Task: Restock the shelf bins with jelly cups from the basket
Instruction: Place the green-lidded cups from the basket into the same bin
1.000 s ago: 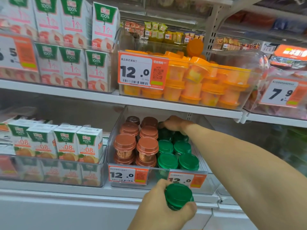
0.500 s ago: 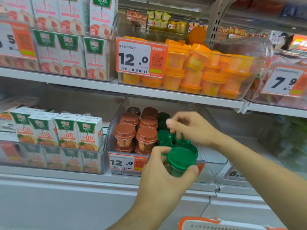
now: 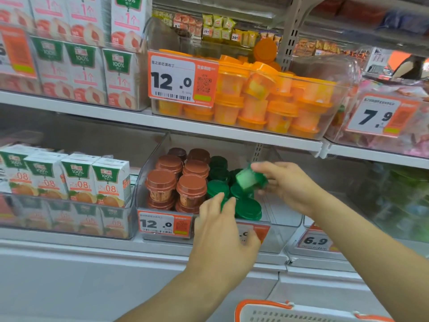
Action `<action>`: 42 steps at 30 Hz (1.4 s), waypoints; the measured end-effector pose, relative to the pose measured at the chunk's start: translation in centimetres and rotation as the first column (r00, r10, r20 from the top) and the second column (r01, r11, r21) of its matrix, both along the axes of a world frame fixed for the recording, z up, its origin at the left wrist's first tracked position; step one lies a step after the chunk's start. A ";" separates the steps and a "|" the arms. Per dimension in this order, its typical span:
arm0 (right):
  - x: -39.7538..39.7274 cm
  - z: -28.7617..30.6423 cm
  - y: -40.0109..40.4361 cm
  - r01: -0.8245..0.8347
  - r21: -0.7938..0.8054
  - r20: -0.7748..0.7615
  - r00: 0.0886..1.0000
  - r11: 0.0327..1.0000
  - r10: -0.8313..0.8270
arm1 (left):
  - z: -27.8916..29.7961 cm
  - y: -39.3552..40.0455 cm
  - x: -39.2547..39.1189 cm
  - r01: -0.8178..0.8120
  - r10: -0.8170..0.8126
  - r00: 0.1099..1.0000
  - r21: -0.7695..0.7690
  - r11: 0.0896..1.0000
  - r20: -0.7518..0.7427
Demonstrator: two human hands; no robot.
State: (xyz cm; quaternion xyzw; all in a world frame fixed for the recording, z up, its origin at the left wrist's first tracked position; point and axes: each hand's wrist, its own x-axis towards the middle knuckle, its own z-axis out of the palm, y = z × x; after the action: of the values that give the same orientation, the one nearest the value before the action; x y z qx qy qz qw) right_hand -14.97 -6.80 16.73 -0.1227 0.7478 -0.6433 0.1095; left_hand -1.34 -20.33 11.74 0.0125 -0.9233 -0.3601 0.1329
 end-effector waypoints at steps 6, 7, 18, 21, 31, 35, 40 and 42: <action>-7.1 -2.0 -2.1 0.346 -0.188 0.035 0.938 0.919 -0.346 | -1.3 -0.1 -0.4 0.118 -0.044 0.972 -0.316 0.941 0.231; -8.1 -2.1 -2.6 0.375 -0.141 -0.031 0.923 0.916 -0.383 | -1.5 0.0 -0.6 0.129 -0.044 0.968 -0.338 0.932 0.248; -14.1 -4.5 -4.3 0.318 0.472 -0.173 0.948 0.823 -0.267 | -2.0 -0.1 -1.1 0.146 -0.043 0.957 -0.347 0.927 0.287; -14.2 -5.0 -4.4 0.307 0.465 -0.165 0.952 0.830 -0.259 | -2.2 -0.3 -1.3 0.155 -0.049 0.955 -0.349 0.924 0.293; -15.0 -5.2 -5.0 0.279 0.623 -0.209 0.960 0.730 -0.188 | -2.2 -0.2 -1.3 0.156 -0.054 0.956 -0.344 0.926 0.288; -14.3 -4.5 -5.2 0.315 0.664 -0.270 0.947 0.678 -0.175 | -2.4 -0.6 -1.1 0.165 -0.061 0.958 -0.365 0.916 0.280; -9.5 -1.3 -3.8 0.377 0.618 -0.474 0.879 0.689 -0.056 | -2.1 0.1 -0.7 0.090 -0.023 0.980 -0.338 0.937 0.197; -6.0 -0.5 -1.9 0.352 0.575 -0.540 0.842 0.738 0.019 | -1.8 1.1 -0.2 0.055 -0.014 0.992 -0.335 0.941 0.123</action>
State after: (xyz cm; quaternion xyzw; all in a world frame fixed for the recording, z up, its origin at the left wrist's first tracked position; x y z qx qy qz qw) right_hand -21.01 -8.74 16.24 -0.1723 0.9336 -0.2912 -0.1179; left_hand -1.52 -19.20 9.97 -0.0051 -0.9777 -0.1975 0.0716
